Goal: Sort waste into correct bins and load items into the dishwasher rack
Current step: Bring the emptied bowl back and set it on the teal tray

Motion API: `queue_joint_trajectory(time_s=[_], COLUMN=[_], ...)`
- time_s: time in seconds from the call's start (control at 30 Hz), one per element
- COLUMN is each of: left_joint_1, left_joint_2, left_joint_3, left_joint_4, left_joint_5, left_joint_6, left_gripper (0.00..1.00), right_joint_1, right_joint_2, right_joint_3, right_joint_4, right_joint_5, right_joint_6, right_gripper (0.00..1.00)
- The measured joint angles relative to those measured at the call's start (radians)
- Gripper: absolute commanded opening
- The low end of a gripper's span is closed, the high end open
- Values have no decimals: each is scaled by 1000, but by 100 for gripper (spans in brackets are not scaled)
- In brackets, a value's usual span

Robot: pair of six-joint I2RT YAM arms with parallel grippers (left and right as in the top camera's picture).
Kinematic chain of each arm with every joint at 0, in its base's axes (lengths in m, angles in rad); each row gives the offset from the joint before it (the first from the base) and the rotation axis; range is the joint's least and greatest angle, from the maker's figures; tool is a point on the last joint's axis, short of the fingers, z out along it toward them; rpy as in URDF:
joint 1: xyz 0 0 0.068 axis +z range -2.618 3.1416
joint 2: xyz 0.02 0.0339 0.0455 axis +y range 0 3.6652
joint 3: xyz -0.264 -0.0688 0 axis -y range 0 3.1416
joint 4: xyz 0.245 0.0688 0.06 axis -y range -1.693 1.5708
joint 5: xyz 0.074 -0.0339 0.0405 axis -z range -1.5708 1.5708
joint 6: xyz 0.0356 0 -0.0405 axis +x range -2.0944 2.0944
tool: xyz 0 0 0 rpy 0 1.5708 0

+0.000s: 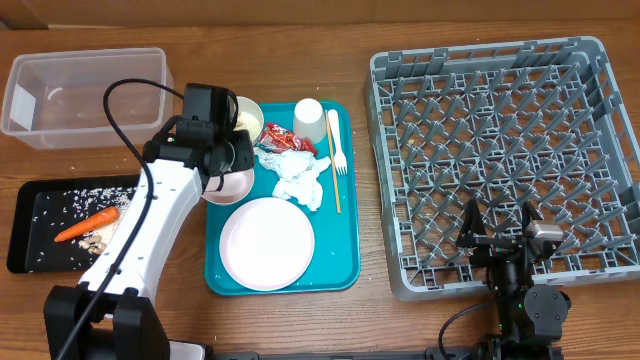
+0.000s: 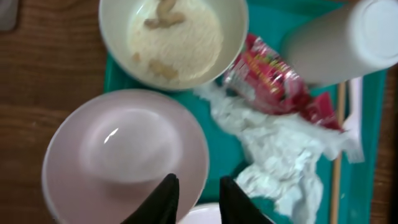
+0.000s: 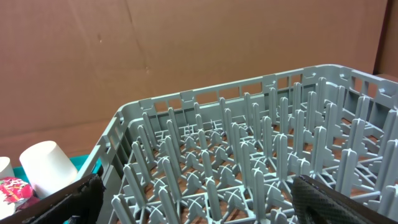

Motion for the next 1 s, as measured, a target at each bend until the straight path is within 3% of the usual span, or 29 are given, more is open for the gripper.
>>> queue_joint_trajectory(time_s=[0.33, 0.6, 0.7, 1.0], left_joint_1=[15, 25, 25, 25], left_joint_2=[0, 0, 0, 0], left_joint_3=[0, -1, -7, -74], left_joint_4=[-179, -260, -252, -209], left_joint_5=[-300, -334, -341, -328], left_joint_6=[-142, -225, -244, -281], left_gripper=[17, 13, 9, 8], right_joint_1=[0, 0, 0, 0], right_joint_2=[0, 0, 0, 0], right_joint_3=[0, 0, 0, 0], right_joint_4=[0, 0, 0, 0], right_joint_5=[0, 0, 0, 0], right_joint_6=[0, -1, 0, 0], right_gripper=[100, 100, 100, 100])
